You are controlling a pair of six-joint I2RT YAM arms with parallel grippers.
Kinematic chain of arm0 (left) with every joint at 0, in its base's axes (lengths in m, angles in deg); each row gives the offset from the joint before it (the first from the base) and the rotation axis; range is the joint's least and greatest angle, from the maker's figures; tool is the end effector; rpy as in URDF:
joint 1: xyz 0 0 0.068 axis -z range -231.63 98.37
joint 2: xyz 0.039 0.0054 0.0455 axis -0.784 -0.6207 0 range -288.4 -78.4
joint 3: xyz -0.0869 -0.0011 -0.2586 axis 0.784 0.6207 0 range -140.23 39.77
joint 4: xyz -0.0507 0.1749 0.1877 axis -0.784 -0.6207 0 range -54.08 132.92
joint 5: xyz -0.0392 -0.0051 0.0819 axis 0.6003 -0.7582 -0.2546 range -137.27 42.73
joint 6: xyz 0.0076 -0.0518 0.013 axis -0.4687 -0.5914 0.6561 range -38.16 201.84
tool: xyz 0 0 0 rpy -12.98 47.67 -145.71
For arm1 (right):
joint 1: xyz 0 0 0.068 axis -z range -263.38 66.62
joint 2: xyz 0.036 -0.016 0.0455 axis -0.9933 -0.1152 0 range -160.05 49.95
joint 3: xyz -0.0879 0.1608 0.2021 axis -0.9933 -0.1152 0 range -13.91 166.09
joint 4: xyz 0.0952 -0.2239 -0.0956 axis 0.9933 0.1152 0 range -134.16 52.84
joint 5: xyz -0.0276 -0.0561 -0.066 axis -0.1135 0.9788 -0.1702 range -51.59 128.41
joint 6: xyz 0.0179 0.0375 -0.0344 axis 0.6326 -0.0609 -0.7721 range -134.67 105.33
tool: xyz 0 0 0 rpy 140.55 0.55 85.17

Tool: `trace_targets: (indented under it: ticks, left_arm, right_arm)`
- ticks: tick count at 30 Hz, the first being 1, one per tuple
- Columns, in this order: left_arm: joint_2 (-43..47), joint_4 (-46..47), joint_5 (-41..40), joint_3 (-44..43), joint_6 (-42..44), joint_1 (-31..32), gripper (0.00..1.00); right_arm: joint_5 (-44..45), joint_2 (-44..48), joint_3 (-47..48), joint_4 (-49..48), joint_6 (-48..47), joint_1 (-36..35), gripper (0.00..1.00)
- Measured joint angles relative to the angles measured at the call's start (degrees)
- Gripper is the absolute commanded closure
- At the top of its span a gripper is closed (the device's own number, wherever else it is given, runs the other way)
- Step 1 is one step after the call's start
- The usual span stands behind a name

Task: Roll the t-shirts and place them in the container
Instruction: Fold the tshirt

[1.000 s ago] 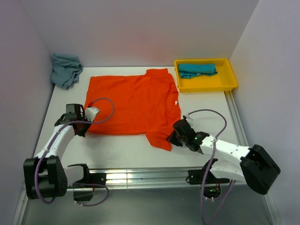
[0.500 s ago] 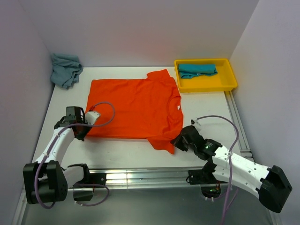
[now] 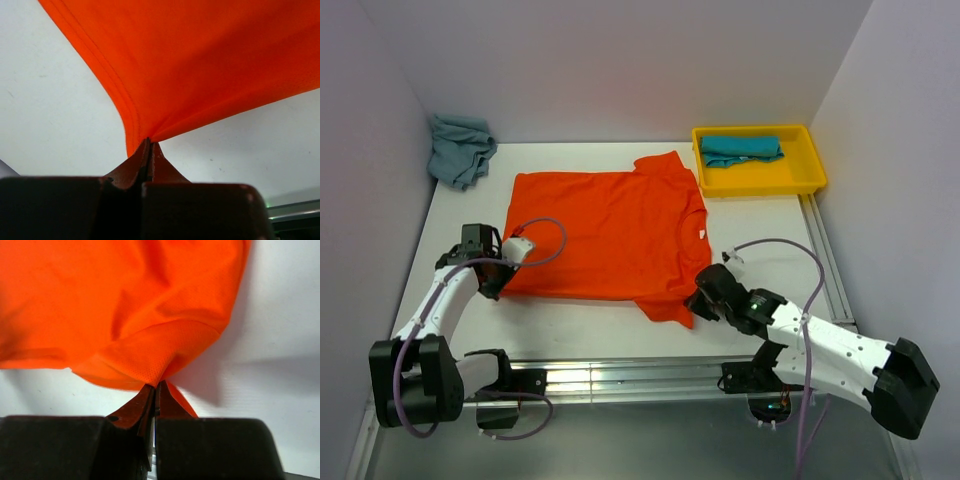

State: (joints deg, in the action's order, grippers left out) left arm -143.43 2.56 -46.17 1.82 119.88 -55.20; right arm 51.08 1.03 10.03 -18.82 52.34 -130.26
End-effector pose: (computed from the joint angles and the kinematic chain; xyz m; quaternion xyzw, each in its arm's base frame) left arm 0.1958 0.0115 0.1935 0.2923 0.9360 0.0606 0.1863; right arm 0.1174 0.1139 0.1798 0.2003 0.9140 0.2261 0.2709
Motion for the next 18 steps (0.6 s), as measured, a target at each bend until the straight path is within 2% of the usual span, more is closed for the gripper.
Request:
trace_targets:
  ticks: [7,18]
  left_arm:
    - [-8.07,2.23,0.07,-7.74,-3.67,0.0,1.0]
    - [-20.39,6.71,0.0,-16.46,-9.35,0.0,1.0]
  right_arm:
    - [1.36,-10.03,10.05,-0.7,-5.33,3.26,1.0]
    - [-2.21,-21.24,17.09,-5.05,-13.42,14.01,1.0]
